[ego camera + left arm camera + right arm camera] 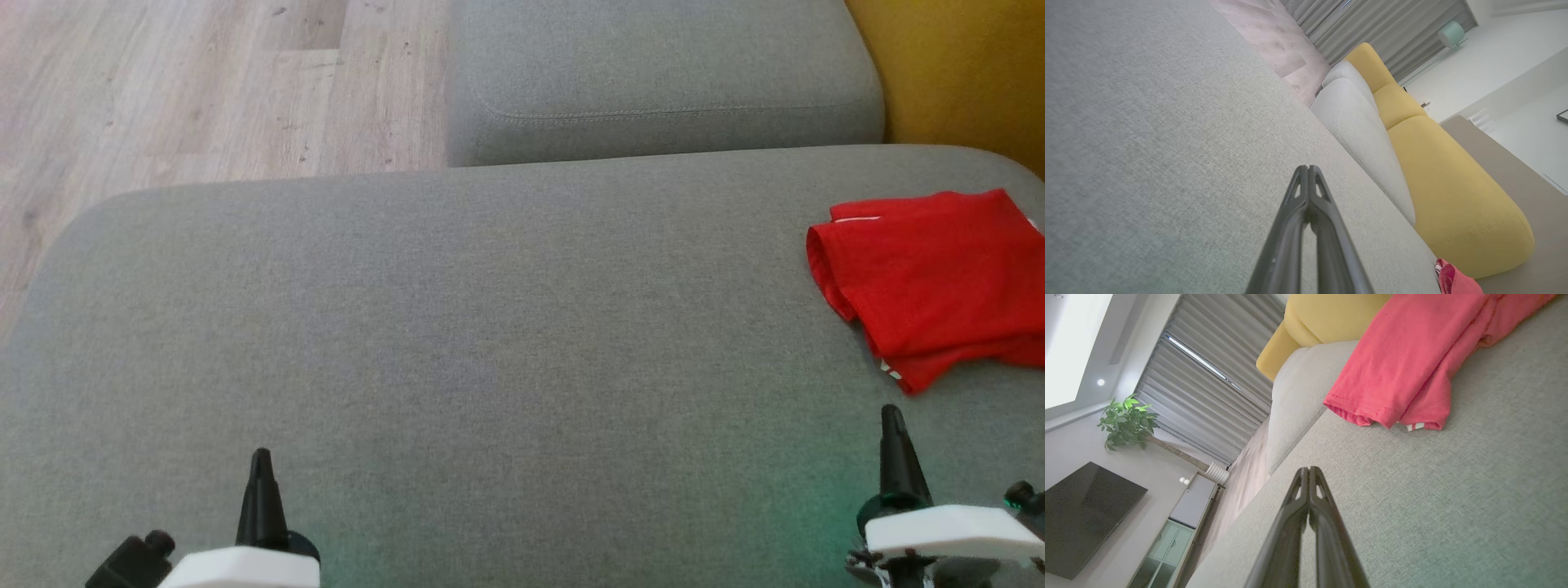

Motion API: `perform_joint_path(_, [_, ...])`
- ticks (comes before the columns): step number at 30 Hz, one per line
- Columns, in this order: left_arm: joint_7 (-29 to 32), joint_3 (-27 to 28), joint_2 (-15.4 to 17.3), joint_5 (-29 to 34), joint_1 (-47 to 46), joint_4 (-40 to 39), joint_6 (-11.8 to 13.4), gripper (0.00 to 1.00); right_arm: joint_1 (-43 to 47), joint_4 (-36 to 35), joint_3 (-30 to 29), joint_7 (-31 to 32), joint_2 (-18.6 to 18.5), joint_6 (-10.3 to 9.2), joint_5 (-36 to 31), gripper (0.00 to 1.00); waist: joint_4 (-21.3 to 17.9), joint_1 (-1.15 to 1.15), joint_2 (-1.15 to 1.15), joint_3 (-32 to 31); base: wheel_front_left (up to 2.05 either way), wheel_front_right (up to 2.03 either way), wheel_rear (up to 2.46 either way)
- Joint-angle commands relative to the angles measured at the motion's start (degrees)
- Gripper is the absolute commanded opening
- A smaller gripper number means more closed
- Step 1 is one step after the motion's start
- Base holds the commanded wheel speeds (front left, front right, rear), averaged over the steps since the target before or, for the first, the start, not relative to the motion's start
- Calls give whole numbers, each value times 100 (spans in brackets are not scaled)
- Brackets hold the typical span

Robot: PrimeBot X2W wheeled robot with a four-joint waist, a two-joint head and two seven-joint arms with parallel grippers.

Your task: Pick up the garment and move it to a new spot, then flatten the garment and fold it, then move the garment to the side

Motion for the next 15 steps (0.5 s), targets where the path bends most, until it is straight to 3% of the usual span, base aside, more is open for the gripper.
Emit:
perform_joint_path(1, [31,179,71,-174,-335,-145,-50,0,-310,-162,35,32,-132,-2,193,0,-6,0,0,6,0,0,0])
perform_joint_path(15, [276,419,76,-1141,-543,-52,-170,0,-535,-117,-43,275,-140,-3,1230,0,-59,0,0,67,0,0,0])
